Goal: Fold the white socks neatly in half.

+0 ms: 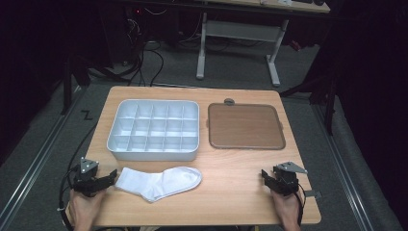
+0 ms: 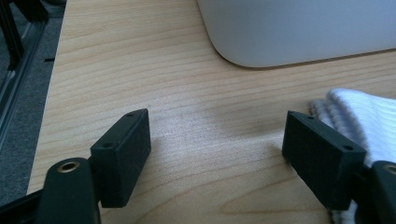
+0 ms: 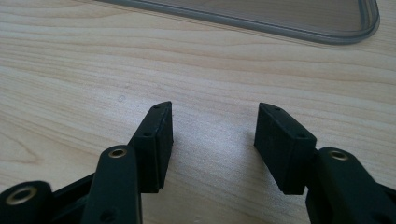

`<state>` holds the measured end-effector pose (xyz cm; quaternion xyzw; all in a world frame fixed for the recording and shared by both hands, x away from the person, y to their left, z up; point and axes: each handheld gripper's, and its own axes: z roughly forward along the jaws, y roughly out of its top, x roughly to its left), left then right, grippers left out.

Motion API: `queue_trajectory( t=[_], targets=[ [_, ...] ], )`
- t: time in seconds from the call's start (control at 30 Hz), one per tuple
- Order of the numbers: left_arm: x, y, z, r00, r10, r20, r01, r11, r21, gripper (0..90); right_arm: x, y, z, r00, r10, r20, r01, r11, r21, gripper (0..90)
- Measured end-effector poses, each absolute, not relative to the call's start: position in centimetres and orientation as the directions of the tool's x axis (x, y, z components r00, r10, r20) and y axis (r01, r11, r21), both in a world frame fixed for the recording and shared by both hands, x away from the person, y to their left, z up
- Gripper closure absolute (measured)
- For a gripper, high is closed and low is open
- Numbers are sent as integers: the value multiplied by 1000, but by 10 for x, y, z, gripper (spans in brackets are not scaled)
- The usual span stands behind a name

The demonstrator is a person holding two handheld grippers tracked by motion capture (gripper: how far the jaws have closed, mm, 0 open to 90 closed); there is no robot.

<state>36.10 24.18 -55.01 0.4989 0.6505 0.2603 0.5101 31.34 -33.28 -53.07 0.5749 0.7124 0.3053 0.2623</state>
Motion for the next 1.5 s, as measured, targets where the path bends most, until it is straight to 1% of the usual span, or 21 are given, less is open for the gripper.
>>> queue_trajectory(
  t=[0.13, 0.3, 0.37, 0.4, 0.43, 0.5, 0.53, 0.6, 0.63, 0.7, 0.73, 0.77, 0.83, 1.0, 1.07, 1.23, 1.5],
  targets=[
    [361, 243, -550, 22, 911, -412, 388, 372, 843, 223, 314, -333, -531, -213, 977, -23, 658, 160, 736, 479],
    [361, 242, -550, 17, 911, -411, 385, 373, 844, 223, 313, -333, -530, -220, 975, -24, 655, 166, 737, 515],
    [361, 241, -550, 21, 913, -408, 390, 368, 844, 200, 313, -333, -530, -220, 975, -20, 656, 163, 737, 520],
    [361, 241, -550, 26, 910, -413, 395, 370, 841, 200, 313, -334, -530, -219, 976, -18, 656, 161, 738, 520],
    [361, 242, -549, 31, 907, -420, 403, 373, 835, 161, 314, -334, -530, -204, 979, -16, 659, 150, 737, 515],
    [360, 245, -548, 28, 886, -463, 401, 414, 817, 158, 313, -334, -530, -186, 983, -2, 666, 127, 735, 531],
    [360, 245, -548, 28, 886, -463, 401, 414, 817, 158, 314, -334, -529, -184, 983, 3, 669, 123, 733, 540],
    [359, 246, -546, 20, 870, -493, 398, 445, 802, 158, 313, -333, -529, -190, 982, 6, 668, 125, 733, 553],
    [359, 246, -545, 24, 868, -496, 405, 445, 799, 162, 312, -332, -529, -194, 981, 9, 670, 126, 731, 566],
    [358, 246, -545, 26, 866, -499, 409, 446, 796, 206, 312, -330, -528, -211, 978, 7, 666, 139, 733, 589],
    [356, 247, -543, 27, 858, -513, 413, 458, 787, 234, 311, -329, -528, -216, 976, 9, 665, 140, 733, 595],
    [355, 249, -541, 23, 832, -554, 417, 496, 762, 244, 311, -327, -527, -225, 974, 12, 659, 143, 738, 603],
    [353, 250, -540, 23, 828, -560, 422, 500, 756, 258, 309, -324, -524, -248, 969, 2, 629, 159, 761, 619],
    [350, 249, -536, 34, 809, -586, 433, 517, 738, 268, 308, -316, -515, -271, 962, -8, 600, 176, 780, 637],
    [347, 247, -534, 47, 809, -587, 438, 511, 739, 277, 308, -311, -511, -294, 956, -6, 590, 187, 785, 643],
    [342, 241, -531, 46, 805, -592, 453, 511, 730, 298, 309, -303, -510, -323, 947, -1, 587, 201, 784, 644],
    [332, 221, -524, 97, 805, -585, 480, 477, 736, 328, 310, -292, -511, -359, 933, 11, 588, 217, 779, 644]
  ],
)
